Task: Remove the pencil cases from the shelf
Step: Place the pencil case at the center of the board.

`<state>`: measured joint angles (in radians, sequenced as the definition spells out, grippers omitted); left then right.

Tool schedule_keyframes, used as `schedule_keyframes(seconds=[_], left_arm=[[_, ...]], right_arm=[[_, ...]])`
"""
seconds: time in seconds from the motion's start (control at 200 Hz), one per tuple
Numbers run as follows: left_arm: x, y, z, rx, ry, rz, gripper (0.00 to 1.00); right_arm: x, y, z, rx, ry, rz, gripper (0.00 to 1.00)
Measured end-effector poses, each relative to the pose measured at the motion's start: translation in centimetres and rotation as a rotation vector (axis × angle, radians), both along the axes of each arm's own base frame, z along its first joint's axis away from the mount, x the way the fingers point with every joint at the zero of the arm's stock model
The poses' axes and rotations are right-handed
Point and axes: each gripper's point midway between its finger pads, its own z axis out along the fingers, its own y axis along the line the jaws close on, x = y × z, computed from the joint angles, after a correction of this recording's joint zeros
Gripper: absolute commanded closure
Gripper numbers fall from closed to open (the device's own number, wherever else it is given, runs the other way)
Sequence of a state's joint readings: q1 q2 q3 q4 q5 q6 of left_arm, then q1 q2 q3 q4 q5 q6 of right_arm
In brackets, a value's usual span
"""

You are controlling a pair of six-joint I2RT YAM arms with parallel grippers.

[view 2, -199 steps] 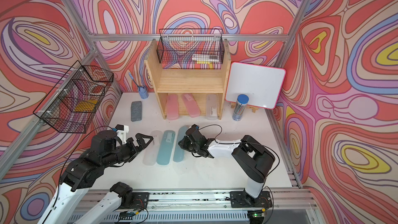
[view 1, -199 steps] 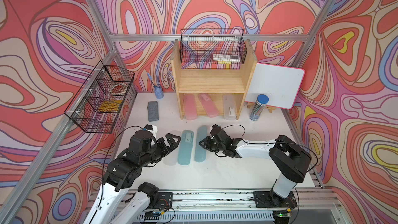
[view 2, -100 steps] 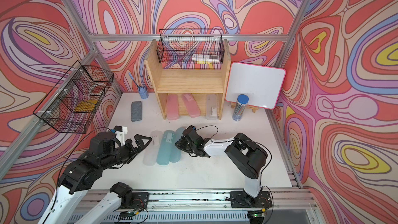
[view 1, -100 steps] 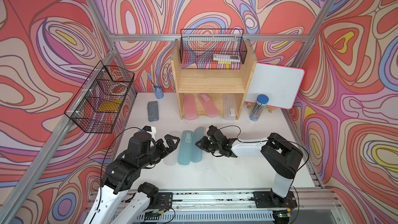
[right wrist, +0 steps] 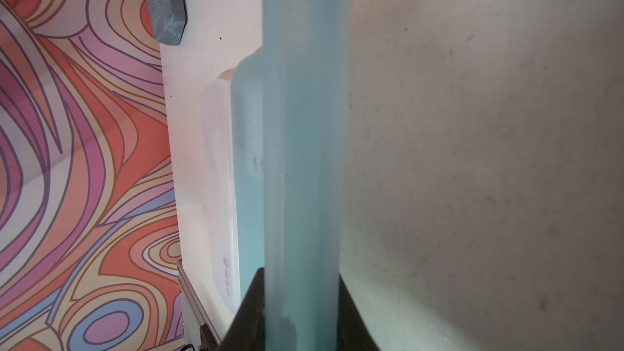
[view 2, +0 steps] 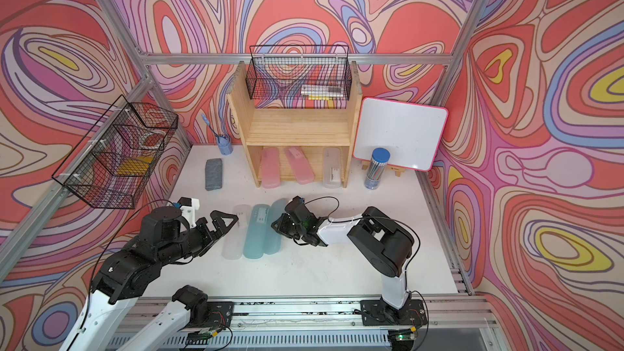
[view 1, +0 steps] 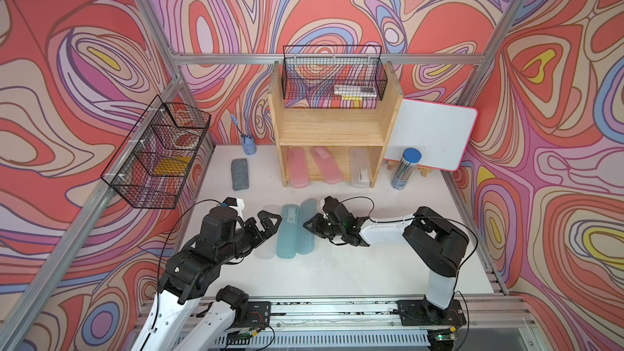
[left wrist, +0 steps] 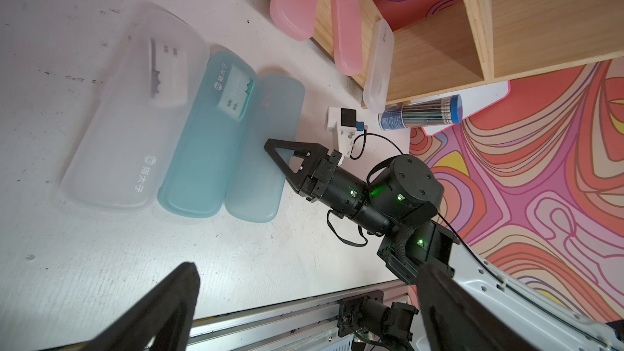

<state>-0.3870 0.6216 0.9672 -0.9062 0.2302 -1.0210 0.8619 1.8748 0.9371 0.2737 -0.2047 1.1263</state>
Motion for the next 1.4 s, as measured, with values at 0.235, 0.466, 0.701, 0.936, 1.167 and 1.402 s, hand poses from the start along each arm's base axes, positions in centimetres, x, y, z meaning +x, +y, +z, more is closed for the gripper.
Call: schedule_keyframes(seconds=[0.235,0.466,0.701,0.936,1.167,1.402], left_arm=[[0.0,0.0,0.0,0.001,-0.001,0.002,0.01],[-0.1,0.1,-0.3,0.002,0.004,0.003,0.01],[-0.1,0.1,-0.4,0.002,0.005,0.003,0.01],[0.0,0.0,-1.1,-0.003,0.026,0.012,0.01],[1.3,-0.7,-2.0,-0.019,0.036,0.013,0.01],[4.9,-2.8,-3.8,-0.053,0.051,-0.001,0.01]], right_arm=[[-0.5,-0.5,-0.1,-0.033,0.003,0.008,0.75],[-0.7,-0.8,-0.1,-0.046,0.0,0.019,0.72],[-0.8,-0.7,-0.1,-0.045,-0.001,0.031,0.59],[-1.3,-1.4,-0.9,-0.091,0.024,0.03,0.38],[-1.8,-2.8,0.0,-0.162,0.031,0.026,0.3],[-1.6,-3.9,4.9,-0.195,-0.055,0.036,0.23]])
